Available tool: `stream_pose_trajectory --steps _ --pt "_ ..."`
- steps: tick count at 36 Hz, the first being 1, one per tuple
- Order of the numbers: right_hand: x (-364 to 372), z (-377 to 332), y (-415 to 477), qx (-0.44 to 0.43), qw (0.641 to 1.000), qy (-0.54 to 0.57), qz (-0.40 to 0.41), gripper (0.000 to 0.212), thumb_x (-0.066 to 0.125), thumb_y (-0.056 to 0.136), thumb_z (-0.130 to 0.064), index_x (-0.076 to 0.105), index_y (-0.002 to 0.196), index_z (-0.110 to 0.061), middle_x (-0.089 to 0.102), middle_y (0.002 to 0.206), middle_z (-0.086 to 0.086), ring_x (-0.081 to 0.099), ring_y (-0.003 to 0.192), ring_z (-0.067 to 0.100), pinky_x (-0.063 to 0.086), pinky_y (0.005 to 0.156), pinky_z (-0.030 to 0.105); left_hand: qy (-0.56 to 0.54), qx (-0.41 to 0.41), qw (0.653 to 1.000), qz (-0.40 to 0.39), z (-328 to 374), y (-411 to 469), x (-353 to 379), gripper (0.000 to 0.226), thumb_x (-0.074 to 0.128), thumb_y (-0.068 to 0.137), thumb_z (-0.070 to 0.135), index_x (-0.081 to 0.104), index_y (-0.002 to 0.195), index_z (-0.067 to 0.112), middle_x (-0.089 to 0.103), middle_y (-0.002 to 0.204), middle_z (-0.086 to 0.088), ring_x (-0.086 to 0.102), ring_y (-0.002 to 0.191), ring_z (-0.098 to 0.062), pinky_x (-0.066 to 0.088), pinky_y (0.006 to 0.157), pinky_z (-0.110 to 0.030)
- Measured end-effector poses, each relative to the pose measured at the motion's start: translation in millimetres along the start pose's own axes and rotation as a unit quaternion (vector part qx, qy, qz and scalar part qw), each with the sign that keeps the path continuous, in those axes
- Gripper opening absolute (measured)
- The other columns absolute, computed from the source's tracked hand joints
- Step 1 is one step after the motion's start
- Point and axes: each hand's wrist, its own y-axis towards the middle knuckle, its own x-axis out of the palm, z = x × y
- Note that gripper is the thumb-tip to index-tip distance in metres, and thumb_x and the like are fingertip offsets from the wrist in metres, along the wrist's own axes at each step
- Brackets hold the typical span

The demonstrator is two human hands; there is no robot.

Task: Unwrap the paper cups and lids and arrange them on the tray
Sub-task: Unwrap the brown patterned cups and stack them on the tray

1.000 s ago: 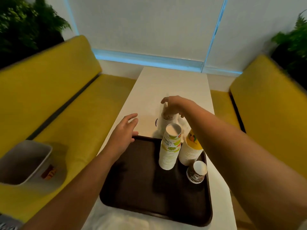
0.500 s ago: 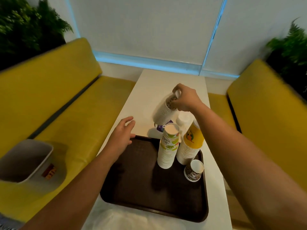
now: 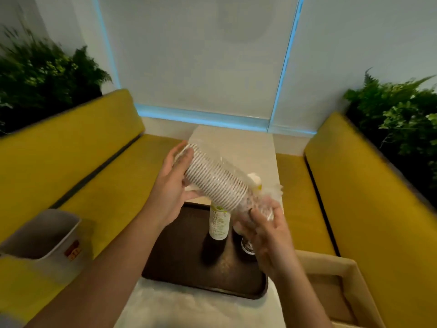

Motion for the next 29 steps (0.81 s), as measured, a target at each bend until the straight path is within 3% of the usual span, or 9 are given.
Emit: stream_pose_trajectory --steps 3,5,8,11,12,17,23,27,29 --pt "-22 10 -27 0.037 0.997 -0.067 -0.014 0.053 0.088 0.084 -0.03 0.057 0.127 -0.034 0.062 0.14 0.015 0.067 0.123 0.04 0.06 0.096 0.054 0.045 0.011 0.999 0.005 -12 -29 3 0.051 0.071 0.086 0.045 0.064 0.131 0.023 0.068 0.131 -0.007 0.066 0.123 -0.027 0.061 0.086 -0.059" --pt "-36 10 -37 0.029 0.976 -0.217 -0.004 0.067 0.091 0.079 -0.04 0.05 0.131 -0.044 0.056 0.144 0.001 0.065 0.126 0.027 0.062 0.093 0.043 0.074 0.019 0.997 0.01 -23 -45 4 0.044 0.072 0.087 0.044 0.068 0.126 0.022 0.069 0.128 -0.007 0.066 0.123 -0.028 0.062 0.085 -0.056" --pt "-42 3 -49 -0.051 0.894 -0.445 -0.027 0.088 0.09 0.078 -0.046 0.03 0.142 -0.06 0.036 0.148 -0.03 0.045 0.138 0.003 0.054 0.106 0.029 0.086 0.021 0.996 0.027 -36 -65 14 0.038 0.073 0.085 0.042 0.071 0.12 0.027 0.071 0.124 -0.003 0.068 0.118 -0.024 0.064 0.081 -0.048" --pt "-36 2 -49 -0.122 0.767 -0.629 -0.033 0.11 0.085 0.064 -0.068 0.02 0.152 -0.056 0.027 0.159 -0.023 0.03 0.147 0.003 0.042 0.117 0.034 0.081 0.015 0.996 0.026 -44 -80 28 0.039 0.073 0.083 0.045 0.071 0.119 0.028 0.072 0.12 0.001 0.069 0.116 -0.021 0.064 0.081 -0.047" --pt "-34 2 -48 -0.133 0.751 -0.647 -0.021 0.111 0.084 0.063 -0.07 0.022 0.154 -0.053 0.03 0.159 -0.02 0.033 0.146 0.006 0.044 0.116 0.037 0.09 0.013 0.996 0.02 -46 -83 31 0.043 0.073 0.082 0.049 0.071 0.12 0.03 0.071 0.121 0.002 0.067 0.119 -0.021 0.064 0.084 -0.049" --pt "-34 -6 -39 -0.133 0.761 -0.634 0.034 0.07 0.089 0.073 -0.05 0.045 0.127 -0.051 0.061 0.117 -0.023 0.065 0.105 0.007 0.064 0.079 0.029 0.061 -0.054 0.995 -0.056 -36 -94 44 0.05 0.058 0.095 0.058 0.07 0.129 0.023 0.067 0.135 0.0 0.059 0.132 -0.023 0.057 0.097 -0.06" --pt "-46 -18 -44 -0.157 0.73 -0.665 0.025 0.082 0.092 0.063 -0.048 0.045 0.131 -0.047 0.059 0.118 -0.017 0.06 0.109 0.01 0.063 0.08 0.041 0.28 -0.015 0.955 -0.093 -12 -88 33 0.013 0.071 0.098 0.023 0.079 0.104 0.03 0.071 0.122 0.001 0.072 0.109 -0.023 0.066 0.078 -0.044" --pt "-51 -24 -44 -0.167 0.714 -0.679 0.018 0.086 0.089 0.063 -0.046 0.041 0.135 -0.045 0.056 0.122 -0.017 0.055 0.115 0.011 0.059 0.087 0.047 0.424 0.07 0.899 -0.081 3 -82 27 0.006 0.08 0.089 0.033 0.078 0.088 0.039 0.073 0.115 0.014 0.071 0.105 -0.009 0.06 0.094 -0.046" --pt "-53 -28 -43 -0.17 0.711 -0.681 0.024 0.085 0.087 0.063 -0.045 0.041 0.135 -0.046 0.057 0.122 -0.017 0.055 0.116 0.012 0.057 0.089 0.05 0.43 0.089 0.897 -0.053 17 -78 23 0.004 0.08 0.088 0.039 0.077 0.087 0.04 0.071 0.119 0.019 0.068 0.109 -0.008 0.056 0.099 -0.047"
